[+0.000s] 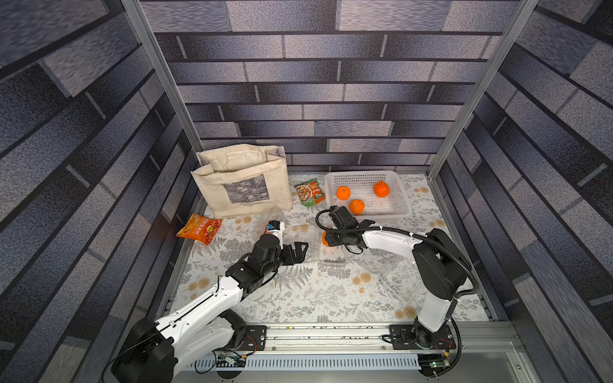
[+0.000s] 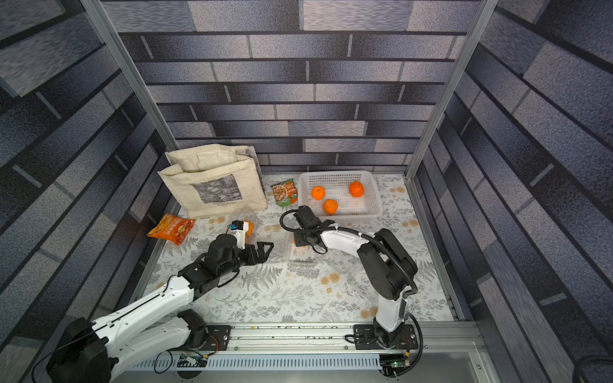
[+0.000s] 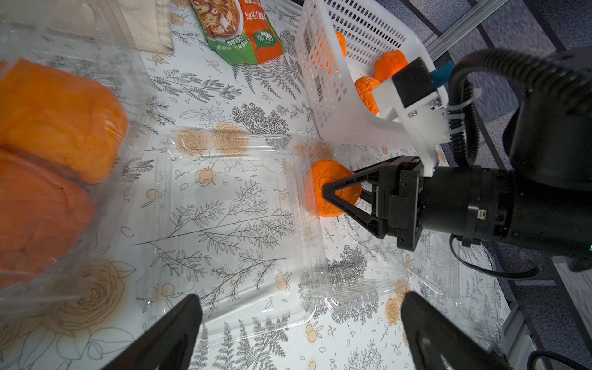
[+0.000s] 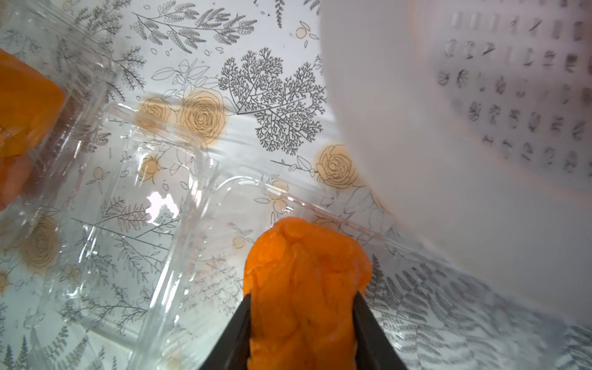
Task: Take oranges out of containers
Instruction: Pick up the orange from the packing box, then place the orange in the basket.
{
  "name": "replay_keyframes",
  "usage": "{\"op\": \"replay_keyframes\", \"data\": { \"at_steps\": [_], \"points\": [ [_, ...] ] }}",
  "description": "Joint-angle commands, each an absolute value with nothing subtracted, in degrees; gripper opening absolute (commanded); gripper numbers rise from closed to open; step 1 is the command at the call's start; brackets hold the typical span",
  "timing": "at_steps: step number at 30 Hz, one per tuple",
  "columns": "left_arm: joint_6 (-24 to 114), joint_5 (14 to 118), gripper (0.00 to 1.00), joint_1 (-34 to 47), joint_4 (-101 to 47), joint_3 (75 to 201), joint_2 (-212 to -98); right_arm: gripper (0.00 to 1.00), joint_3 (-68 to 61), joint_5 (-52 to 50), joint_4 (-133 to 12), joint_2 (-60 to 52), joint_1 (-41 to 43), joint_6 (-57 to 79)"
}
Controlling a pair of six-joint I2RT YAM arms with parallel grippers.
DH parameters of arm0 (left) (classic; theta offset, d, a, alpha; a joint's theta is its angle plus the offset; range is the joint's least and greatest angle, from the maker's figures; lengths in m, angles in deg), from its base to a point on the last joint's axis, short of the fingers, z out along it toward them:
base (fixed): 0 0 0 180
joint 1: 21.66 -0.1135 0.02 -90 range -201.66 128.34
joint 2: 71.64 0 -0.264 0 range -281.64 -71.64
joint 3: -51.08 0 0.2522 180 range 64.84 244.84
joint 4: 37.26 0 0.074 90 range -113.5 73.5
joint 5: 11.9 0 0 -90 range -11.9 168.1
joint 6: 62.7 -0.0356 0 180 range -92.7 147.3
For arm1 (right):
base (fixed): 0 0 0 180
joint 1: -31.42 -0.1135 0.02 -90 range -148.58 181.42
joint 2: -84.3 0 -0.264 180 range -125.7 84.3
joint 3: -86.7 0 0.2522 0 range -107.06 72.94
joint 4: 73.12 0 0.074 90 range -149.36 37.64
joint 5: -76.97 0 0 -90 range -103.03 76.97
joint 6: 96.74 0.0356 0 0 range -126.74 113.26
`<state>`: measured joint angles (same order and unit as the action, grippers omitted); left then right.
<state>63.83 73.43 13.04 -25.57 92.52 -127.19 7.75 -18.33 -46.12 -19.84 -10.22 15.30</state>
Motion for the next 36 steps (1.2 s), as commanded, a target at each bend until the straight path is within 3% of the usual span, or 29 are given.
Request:
{"op": "replay_keyframes", "data": {
  "at_steps": [1, 14, 19, 26, 28, 32, 36],
  "points": [
    [64.9, 73.0, 1.0, 12.5, -24.7, 91.6, -126.4, 0.35, 7.7, -21.7, -43.2, -18.4, -10.5, 17.3],
    [62.7, 71.7, 1.0, 11.7, -25.1, 94.4, -133.8, 0.34, 2.8, -24.0, -38.4, -2.8, -6.8, 17.3],
    [61.5, 70.7, 1.0, 12.8, -22.0, 98.6, -139.2, 0.34, -3.5, -23.5, -38.6, -6.5, 0.1, 16.2],
    [58.7, 70.8, 1.0, 14.8, -18.1, 103.3, -146.4, 0.34, -16.6, -26.2, -35.5, -20.2, 6.8, 13.4],
    [58.7, 70.7, 1.0, 15.7, -18.6, 104.2, -148.1, 0.38, -18.8, -26.3, -34.1, -23.0, 7.8, 13.3],
    [58.3, 70.8, 1.0, 17.3, -18.8, 106.5, -151.7, 0.61, -19.5, -25.5, -34.8, -24.8, 8.5, 12.4],
    [57.0, 69.5, 1.0, 17.6, -17.6, 109.9, -155.9, 0.76, -16.8, -26.6, -36.3, -21.3, 8.5, 10.2]
  ]
}}
